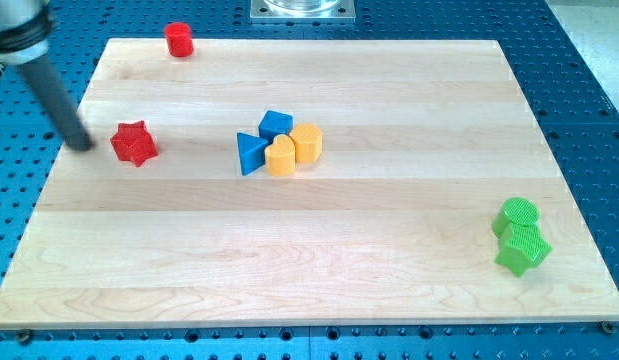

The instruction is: Place the red star below the group of blocks

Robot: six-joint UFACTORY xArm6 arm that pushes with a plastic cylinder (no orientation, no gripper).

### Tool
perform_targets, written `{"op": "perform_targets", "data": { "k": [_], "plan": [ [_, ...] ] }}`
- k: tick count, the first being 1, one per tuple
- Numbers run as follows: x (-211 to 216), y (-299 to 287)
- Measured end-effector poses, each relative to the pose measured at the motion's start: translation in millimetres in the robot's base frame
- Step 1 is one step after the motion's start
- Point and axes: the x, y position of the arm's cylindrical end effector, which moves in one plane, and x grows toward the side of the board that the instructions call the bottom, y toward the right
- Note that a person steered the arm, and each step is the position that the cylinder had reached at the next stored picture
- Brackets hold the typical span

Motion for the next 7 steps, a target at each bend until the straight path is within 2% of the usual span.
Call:
{"op": "perform_targets", "data": {
  "k": [1,3,4,5,6,7],
  "plan": [
    [68,88],
    [148,105],
    [153,167],
    [123,207],
    [129,210],
    [175,177]
  ]
}}
